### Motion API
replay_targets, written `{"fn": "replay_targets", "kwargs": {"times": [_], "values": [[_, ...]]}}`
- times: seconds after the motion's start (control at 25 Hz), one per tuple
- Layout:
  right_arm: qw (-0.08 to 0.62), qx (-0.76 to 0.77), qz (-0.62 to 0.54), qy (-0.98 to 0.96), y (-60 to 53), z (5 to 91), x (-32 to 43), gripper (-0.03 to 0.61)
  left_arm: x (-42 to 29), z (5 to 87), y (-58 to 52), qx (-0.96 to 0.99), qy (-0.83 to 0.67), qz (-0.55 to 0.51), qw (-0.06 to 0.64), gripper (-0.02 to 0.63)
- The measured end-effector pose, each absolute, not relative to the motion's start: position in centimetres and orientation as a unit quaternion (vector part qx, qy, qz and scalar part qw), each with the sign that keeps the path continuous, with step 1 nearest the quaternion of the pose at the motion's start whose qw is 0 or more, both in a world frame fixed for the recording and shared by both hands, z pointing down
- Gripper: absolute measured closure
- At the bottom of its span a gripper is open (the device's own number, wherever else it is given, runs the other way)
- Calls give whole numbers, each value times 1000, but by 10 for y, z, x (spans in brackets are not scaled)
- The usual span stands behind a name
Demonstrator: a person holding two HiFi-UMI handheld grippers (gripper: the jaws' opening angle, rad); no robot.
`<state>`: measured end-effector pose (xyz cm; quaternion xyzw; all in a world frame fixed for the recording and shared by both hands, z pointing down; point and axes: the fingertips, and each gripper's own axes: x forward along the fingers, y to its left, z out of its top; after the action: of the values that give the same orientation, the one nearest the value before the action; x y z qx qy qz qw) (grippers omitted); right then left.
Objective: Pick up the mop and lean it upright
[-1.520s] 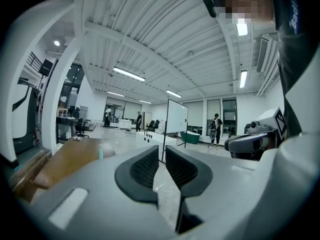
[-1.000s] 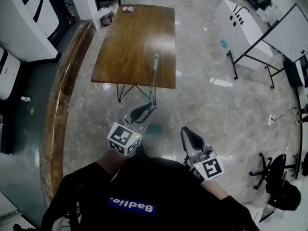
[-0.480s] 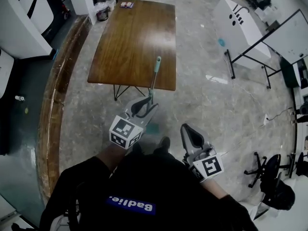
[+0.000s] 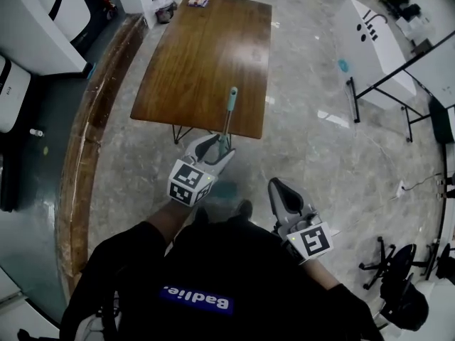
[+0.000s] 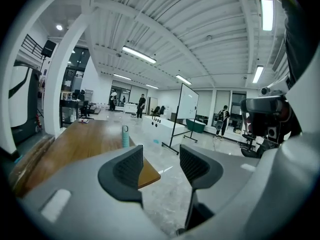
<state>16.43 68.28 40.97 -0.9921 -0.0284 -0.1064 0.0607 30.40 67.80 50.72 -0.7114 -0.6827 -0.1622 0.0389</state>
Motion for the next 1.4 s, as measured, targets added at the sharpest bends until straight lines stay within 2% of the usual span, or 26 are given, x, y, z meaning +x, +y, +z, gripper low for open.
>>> {"fn": "replay_targets", "kwargs": {"times": [0.4,1.4], "values": [[72,-991,-114,-21,723,415,161,566,321,558,716,-710,-668,-206,82,322],[90,-981,-141,-93,758,435,110,566,370,663,763,-713,-621,-287,153,296]]}}
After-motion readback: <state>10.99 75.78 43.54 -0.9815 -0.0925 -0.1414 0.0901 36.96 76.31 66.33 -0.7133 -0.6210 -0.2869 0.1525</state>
